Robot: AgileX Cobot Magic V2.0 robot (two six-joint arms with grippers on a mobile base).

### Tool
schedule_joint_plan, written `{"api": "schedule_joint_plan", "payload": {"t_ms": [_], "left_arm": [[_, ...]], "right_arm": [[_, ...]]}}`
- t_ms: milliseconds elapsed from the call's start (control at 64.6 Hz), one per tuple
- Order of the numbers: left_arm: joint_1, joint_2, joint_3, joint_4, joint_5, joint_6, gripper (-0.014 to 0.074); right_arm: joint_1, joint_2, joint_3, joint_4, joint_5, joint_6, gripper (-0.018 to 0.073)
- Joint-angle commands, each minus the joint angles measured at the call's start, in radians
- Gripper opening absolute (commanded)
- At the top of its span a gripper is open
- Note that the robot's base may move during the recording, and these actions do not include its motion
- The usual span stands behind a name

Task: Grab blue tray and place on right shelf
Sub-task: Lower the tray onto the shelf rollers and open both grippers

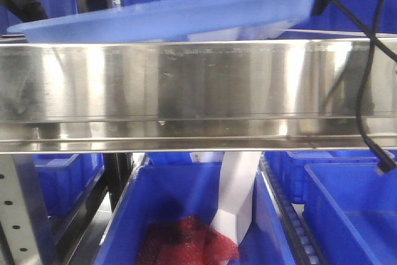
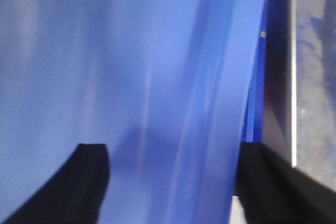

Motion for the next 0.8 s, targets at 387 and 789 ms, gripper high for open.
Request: {"api": "schedule_joint_plan", "payload": {"t_ms": [387,789], "left_arm": [[-0.042,-0.340,0.131,0.009,-0.148,0.050,0.0405],[-0.128,-0.858,0.700,0.009,-0.515,0.052,-0.0043]], "right_arm": [[0.007,-0.268,0.032,-0.018,-0.053,-0.025,0.0232],[0.015,-0.686,0.500,-0.018,-0.307,-0.125,0.0057]]}}
